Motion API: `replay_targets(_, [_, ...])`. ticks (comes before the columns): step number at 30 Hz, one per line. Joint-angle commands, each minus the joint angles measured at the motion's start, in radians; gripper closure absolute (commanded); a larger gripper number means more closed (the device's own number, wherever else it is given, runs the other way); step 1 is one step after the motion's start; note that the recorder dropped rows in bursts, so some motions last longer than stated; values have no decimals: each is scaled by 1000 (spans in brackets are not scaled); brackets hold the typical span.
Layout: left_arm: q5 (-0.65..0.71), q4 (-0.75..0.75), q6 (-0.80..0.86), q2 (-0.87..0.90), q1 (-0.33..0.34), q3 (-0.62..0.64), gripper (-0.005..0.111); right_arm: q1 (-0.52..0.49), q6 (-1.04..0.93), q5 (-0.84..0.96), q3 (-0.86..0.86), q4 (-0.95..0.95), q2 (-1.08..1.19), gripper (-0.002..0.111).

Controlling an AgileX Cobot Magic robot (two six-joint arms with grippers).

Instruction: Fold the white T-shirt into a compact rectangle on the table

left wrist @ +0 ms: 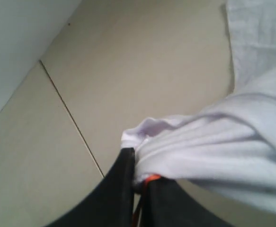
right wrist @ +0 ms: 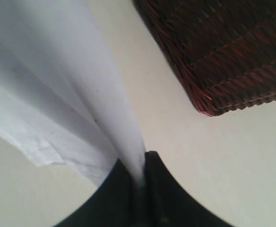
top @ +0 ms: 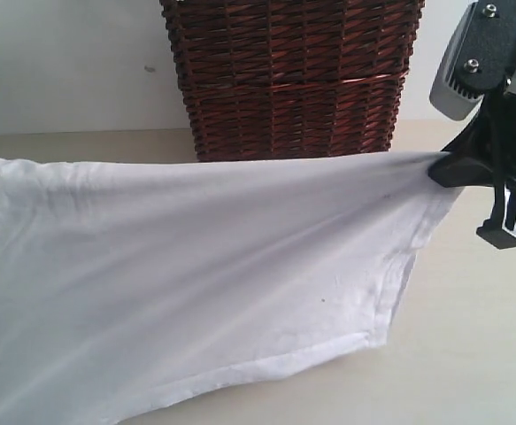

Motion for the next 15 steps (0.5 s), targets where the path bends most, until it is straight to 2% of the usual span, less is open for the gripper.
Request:
replay_targets(1, [-216,-69,-33,-6,11,-63,107,-15,-8,-29,-7,19,-12,108])
replay_targets(5, [-212,-74,-41,0,52,-78,107,-15,-29,-26,-9,71,-12,108])
replay_targets(10, [-210,-100,-54,-28,150,-78,107,-15,-49,-23,-9,92,-12,108])
replay_targets(15, [-210,-120,-54,-41,218,-78,107,-15,-233,22,-9,316,-6,108])
